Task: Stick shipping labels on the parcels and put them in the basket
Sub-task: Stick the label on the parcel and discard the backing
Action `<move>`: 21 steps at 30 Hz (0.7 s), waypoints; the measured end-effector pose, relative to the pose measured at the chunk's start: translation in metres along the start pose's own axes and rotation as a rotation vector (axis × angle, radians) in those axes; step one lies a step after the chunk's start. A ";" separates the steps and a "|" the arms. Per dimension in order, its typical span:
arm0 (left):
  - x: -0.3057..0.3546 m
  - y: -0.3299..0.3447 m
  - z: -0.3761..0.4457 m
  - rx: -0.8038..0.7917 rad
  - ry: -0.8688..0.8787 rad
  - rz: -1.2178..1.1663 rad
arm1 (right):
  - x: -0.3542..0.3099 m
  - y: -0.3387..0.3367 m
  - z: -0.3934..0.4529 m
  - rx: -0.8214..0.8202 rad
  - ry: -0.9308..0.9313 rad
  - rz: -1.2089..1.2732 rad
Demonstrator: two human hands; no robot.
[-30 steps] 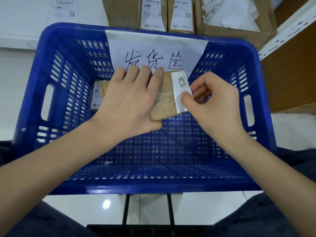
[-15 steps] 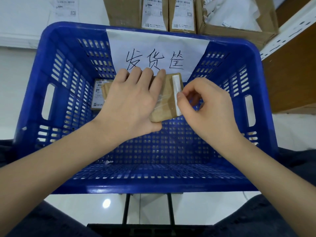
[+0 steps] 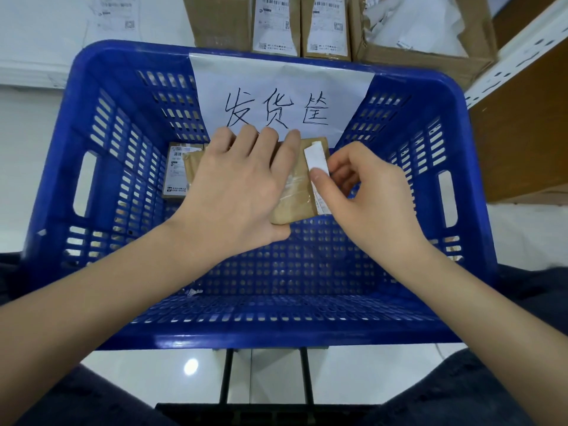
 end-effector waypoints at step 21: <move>0.016 -0.008 -0.006 0.026 0.111 0.244 | 0.013 0.005 0.006 -0.072 0.087 0.208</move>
Point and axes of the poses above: each hand's wrist, its own z-axis towards the middle knuckle, its own y-axis out of the palm, x = y × z, the point moved 9 cm from there along z, towards the middle knuckle, and after that the axes turned 1 degree about z, right-handed, at the moved point
